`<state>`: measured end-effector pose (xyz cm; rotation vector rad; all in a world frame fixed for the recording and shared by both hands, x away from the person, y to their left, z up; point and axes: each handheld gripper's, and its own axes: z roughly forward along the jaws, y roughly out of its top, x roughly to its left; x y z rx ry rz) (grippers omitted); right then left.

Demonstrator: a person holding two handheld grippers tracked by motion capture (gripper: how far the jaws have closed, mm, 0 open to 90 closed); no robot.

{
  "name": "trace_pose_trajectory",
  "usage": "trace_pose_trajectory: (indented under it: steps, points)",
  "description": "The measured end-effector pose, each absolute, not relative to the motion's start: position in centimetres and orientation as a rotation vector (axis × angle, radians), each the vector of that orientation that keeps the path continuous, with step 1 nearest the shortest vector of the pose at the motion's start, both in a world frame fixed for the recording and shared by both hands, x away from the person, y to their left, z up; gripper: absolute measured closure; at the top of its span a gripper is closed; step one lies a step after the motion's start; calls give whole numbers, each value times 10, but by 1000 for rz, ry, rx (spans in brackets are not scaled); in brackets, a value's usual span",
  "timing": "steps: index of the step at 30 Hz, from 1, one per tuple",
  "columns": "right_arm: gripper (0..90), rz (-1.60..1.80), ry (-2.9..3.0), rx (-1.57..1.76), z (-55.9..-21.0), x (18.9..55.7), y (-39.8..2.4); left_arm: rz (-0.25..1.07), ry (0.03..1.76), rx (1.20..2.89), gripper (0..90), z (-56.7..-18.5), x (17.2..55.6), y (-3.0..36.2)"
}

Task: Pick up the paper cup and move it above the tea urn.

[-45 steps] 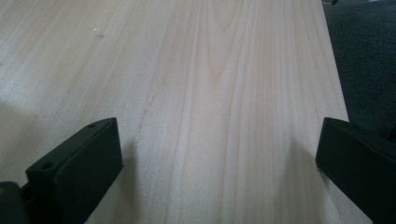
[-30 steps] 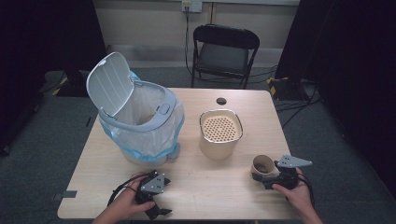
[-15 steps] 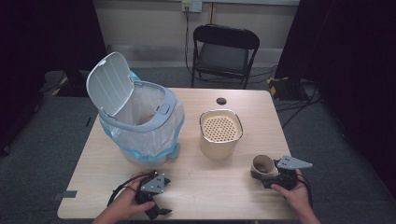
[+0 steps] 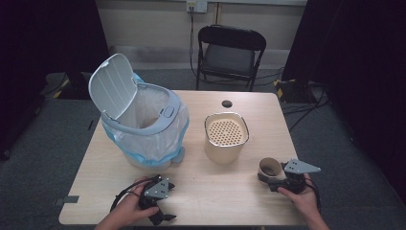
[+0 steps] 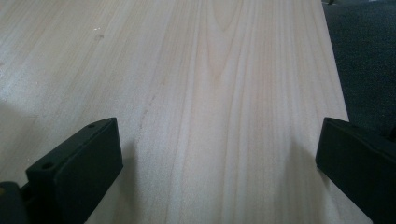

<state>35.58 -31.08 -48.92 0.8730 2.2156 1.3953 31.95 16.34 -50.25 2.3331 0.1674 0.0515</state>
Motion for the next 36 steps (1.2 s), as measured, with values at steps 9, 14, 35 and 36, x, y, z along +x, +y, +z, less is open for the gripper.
trace_pose_trajectory:
  steps: [9, 14, 35, 36]
  points:
    - [265, 1343, 2199, 879, -475, 361, -308, 51, 168, 2333, 0, -503, 319, 163]
    - [267, 1331, 2191, 894, -470, 368, -304, 50, 168, 2333, 0, -503, 319, 163]
    - [269, 1317, 2155, 947, -455, 410, -292, 44, 166, 2333, 0, -503, 320, 163]
    - [269, 1313, 2160, 944, -454, 412, -290, 45, 166, 2333, 0, -503, 320, 163]
